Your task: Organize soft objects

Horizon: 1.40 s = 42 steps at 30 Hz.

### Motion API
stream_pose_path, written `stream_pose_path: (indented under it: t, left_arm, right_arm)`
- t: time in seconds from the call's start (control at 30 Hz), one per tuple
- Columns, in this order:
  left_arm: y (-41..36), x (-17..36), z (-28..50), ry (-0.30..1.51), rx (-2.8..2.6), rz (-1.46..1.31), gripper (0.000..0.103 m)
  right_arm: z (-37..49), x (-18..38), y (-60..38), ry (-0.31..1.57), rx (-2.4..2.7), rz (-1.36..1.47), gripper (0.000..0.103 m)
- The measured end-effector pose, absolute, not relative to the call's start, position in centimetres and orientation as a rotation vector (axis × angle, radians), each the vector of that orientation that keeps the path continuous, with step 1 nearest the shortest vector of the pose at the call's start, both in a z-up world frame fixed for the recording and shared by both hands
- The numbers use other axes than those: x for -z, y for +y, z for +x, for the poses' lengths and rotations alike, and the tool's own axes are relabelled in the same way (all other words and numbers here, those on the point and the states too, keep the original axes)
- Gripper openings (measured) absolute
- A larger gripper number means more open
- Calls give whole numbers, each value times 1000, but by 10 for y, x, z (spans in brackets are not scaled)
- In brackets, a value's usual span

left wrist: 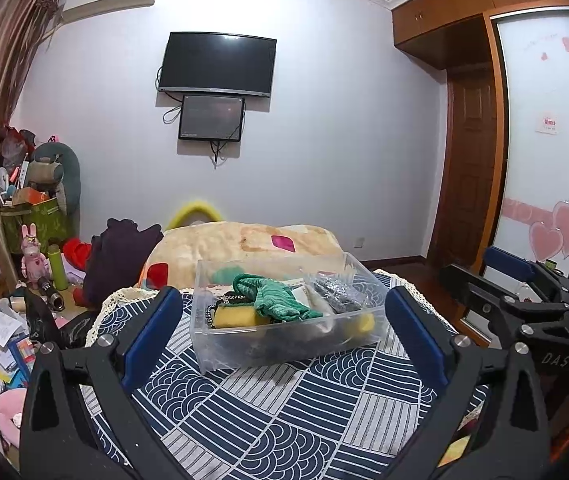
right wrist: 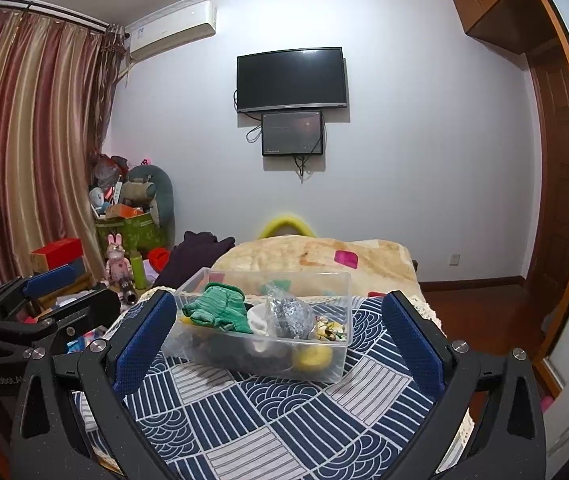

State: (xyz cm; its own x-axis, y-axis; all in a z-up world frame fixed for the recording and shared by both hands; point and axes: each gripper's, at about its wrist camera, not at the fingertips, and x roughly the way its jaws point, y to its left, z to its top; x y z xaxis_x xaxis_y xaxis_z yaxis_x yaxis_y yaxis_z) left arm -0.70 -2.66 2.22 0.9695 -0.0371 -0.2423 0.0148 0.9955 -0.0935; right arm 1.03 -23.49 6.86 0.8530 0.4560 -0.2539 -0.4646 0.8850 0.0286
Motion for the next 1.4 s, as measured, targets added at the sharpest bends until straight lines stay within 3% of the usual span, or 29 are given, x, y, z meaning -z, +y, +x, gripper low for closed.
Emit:
stream_pose_path:
  t: [1.4]
  left_arm:
    - [-35,-23,-9,241,60,-80,103]
  right_arm:
    - [7,-69,-236,262,-462,-30,103]
